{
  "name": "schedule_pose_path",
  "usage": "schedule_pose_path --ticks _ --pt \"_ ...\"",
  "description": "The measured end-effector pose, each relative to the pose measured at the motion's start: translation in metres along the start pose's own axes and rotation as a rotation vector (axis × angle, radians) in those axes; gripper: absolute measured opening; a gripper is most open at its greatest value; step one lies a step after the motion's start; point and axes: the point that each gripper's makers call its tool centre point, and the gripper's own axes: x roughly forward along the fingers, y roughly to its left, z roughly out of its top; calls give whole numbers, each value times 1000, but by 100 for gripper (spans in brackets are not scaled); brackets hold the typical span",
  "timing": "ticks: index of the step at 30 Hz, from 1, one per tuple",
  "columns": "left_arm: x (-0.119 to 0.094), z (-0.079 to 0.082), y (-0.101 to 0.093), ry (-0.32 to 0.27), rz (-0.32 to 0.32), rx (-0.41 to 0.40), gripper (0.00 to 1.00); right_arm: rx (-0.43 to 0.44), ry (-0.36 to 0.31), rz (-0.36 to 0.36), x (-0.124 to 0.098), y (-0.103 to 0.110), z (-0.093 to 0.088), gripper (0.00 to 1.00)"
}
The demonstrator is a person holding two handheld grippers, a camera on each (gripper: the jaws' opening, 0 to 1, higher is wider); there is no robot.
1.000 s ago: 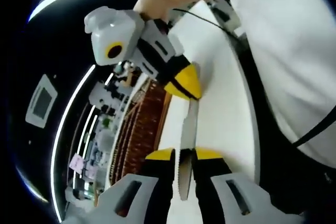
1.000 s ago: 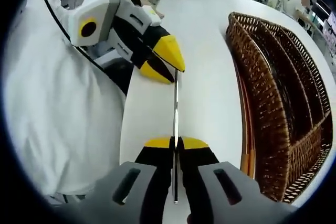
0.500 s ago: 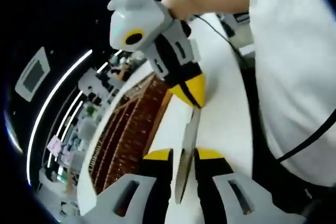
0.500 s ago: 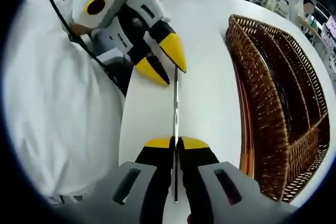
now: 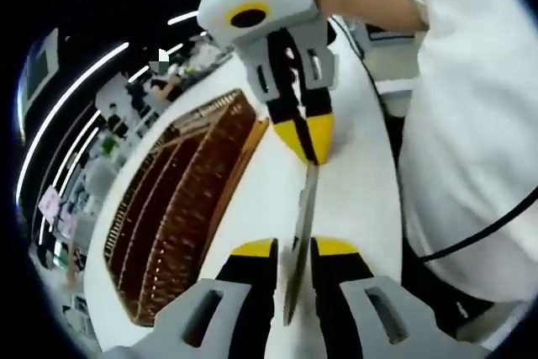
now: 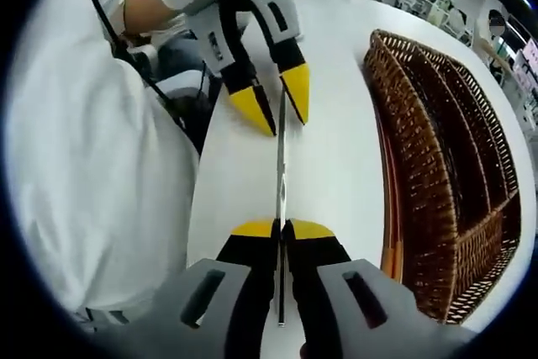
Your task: Arrange the knives, forks, and spoons in their matching storage slots by inserting each utensil handle-first until every utensil is classified and aligned in the correct compartment
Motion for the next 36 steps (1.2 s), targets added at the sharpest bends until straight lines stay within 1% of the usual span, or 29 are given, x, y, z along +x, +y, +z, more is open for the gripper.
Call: schedule_pose_path --ticks 2,3,4,5,7,8,12,14,17,19,23,25,33,36 --pt "0 0 -1 15 -22 -1 13 -3 1 -1 0 0 0 4" --pt "1 0 -1 31 -45 1 13 -3 1 -2 0 0 0 4" --pt "1 0 0 35 -44 4 13 -2 1 -3 0 1 0 4" --pt "2 -2 3 56 -45 13 12 -1 1 -3 0 1 0 4" --pt "2 -3 0 73 -81 -7 11 -3 -1 -3 0 1 0 4" --pt "3 -2 1 76 -83 -4 11 -4 -1 -4 0 1 0 4" --pt "3 -2 -1 89 -125 -14 9 -2 -3 -1 0 1 0 4" --pt "3 -2 -4 103 -153 -8 8 -5 -2 1 0 1 0 4" --pt "4 -2 -7 115 -177 -7 5 -4 -2 2 0 1 0 4" --pt "4 -2 -7 128 -197 -18 4 -4 -3 4 0 1 0 4" --pt "3 -5 -7 148 -223 -50 3 -2 -7 9 0 0 0 4" --pt "3 -5 -7 148 -231 -57 2 1 -10 12 0 0 0 4" --pt "3 -5 -9 155 -253 -48 1 3 -19 25 0 -1 1 5" --pt "4 -5 -10 160 -260 -33 3 0 -20 30 1 -1 1 5"
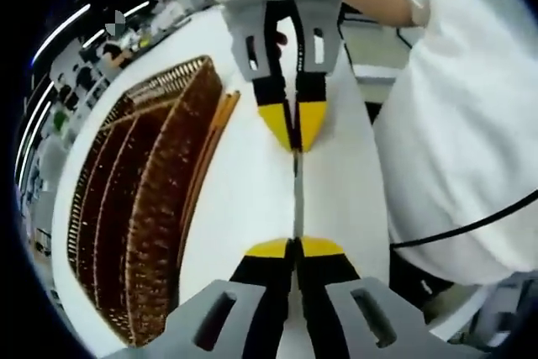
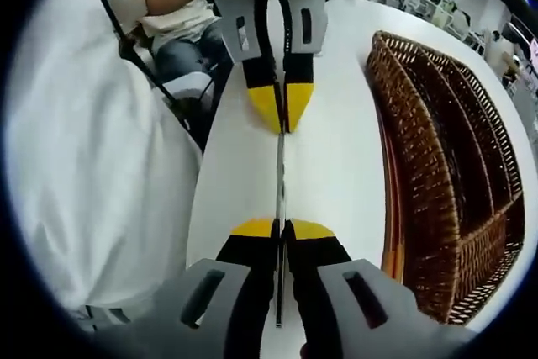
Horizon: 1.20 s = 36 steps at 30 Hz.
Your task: Arrange the knives, forks, and spoons in their matching storage slots by inserting each utensil handle-first until every utensil is classified and aligned in the correct compartment
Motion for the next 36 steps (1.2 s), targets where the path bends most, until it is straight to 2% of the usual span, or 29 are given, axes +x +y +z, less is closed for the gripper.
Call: schedule_pose_path --ticks 11,19,36 --pt "6 10 0 -1 -30 33 4 -4 -17 15 1 -1 2 6" --pt "6 9 -2 -10 -48 30 2 13 -25 17 0 0 0 6" --pt "0 0 0 8 -41 20 5 11 -34 0 -7 1 -12 7"
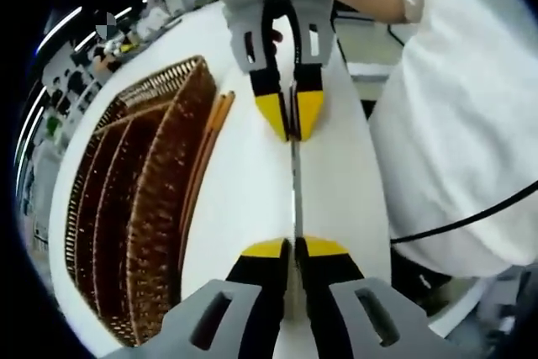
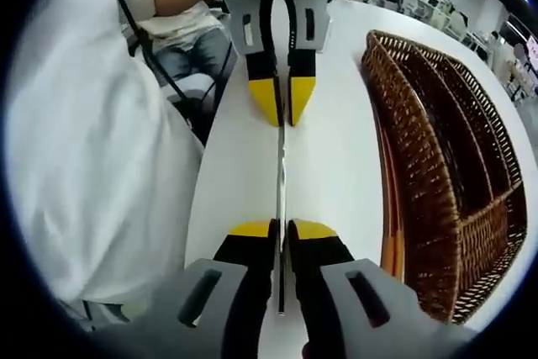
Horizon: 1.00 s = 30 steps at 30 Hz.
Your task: Arrange the knives, forks, and spoons in their matching storage slots by inserting each utensil handle-first until every utensil is classified and aligned in the correct compartment
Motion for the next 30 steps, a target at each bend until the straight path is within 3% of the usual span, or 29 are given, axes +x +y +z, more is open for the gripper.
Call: schedule_pose_path --ticks 30 --pt "-5 -8 -1 3 2 -35 2 -12 3 -12 -6 1 -8 5"
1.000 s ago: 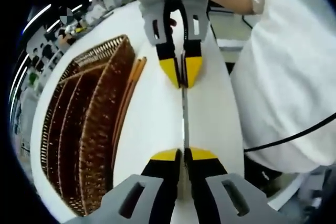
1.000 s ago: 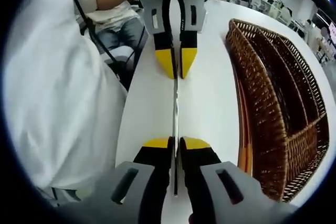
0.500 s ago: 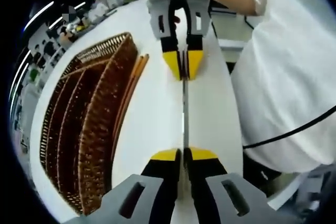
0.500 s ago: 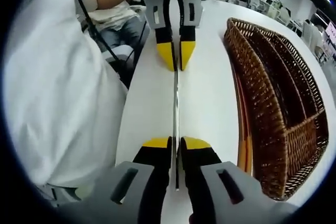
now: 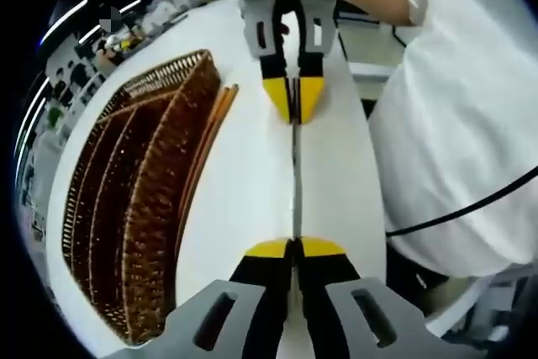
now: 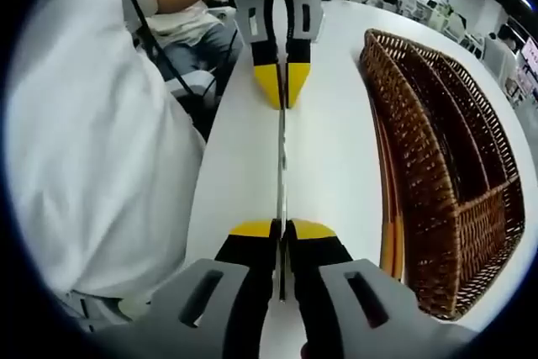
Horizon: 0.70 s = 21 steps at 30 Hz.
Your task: Arrange the knives, forks, and spoons in their matching storage slots by inserting each utensil handle-first until every utensil is classified and aligned in the correct compartment
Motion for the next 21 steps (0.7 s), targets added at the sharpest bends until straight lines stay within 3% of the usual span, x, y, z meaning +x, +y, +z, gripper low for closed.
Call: schedule_pose_path --ticks 21 --pt "0 0 0 3 -6 5 1 -17 22 2 0 0 0 4"
